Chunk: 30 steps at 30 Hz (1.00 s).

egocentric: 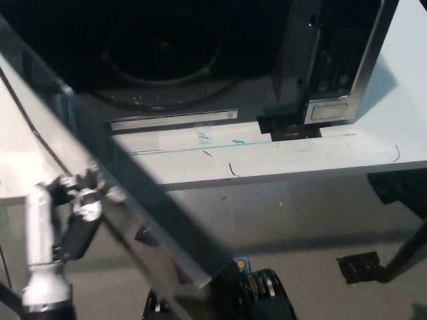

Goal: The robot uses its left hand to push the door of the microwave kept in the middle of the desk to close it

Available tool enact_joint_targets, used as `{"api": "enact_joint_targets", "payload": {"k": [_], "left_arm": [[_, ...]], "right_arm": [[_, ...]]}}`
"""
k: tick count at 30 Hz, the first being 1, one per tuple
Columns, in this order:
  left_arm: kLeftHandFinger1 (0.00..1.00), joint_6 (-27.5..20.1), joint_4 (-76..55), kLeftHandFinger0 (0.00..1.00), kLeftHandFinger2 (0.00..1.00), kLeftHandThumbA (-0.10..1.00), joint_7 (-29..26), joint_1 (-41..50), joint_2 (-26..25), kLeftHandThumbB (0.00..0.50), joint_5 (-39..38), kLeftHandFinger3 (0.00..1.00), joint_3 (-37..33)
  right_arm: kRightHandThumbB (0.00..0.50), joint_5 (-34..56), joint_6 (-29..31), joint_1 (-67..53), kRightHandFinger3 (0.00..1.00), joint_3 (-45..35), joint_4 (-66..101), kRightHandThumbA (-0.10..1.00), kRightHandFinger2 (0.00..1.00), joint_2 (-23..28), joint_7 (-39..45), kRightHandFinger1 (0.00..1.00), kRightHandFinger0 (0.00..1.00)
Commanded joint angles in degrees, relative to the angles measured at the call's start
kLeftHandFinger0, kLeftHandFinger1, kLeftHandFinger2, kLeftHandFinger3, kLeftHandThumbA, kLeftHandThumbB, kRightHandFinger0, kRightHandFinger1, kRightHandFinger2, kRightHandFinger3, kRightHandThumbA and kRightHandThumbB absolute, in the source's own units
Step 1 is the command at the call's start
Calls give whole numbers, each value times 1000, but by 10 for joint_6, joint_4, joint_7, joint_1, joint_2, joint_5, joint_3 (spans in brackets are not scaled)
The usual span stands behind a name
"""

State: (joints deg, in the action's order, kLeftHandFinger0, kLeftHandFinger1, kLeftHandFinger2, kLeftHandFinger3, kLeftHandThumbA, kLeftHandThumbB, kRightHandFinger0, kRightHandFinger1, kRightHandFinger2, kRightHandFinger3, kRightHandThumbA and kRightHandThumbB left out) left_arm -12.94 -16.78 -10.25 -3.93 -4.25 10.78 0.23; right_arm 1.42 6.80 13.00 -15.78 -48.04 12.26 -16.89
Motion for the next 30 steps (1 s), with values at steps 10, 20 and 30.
{"api": "enact_joint_targets", "payload": {"k": [10, 20, 30], "left_arm": [[0, -33, 48, 0, 45, -100, 47, -120, -24, 47, 76, 228, -59], [0, -51, 219, 0, 22, -100, 27, -285, -42, 106, 101, 183, -58], [0, -74, 432, 0, 39, -100, -32, -432, -81, 115, 177, 171, -69]], "right_arm": [[190, 13, 20, 7, 512, -10, 7, -100, 578, 7, -8, 607, 664], [204, 8, 22, 6, 517, -8, 6, -100, 572, 7, -14, 594, 642], [188, 9, 23, 2, 526, -6, 2, -100, 571, 6, -7, 603, 660]]}}
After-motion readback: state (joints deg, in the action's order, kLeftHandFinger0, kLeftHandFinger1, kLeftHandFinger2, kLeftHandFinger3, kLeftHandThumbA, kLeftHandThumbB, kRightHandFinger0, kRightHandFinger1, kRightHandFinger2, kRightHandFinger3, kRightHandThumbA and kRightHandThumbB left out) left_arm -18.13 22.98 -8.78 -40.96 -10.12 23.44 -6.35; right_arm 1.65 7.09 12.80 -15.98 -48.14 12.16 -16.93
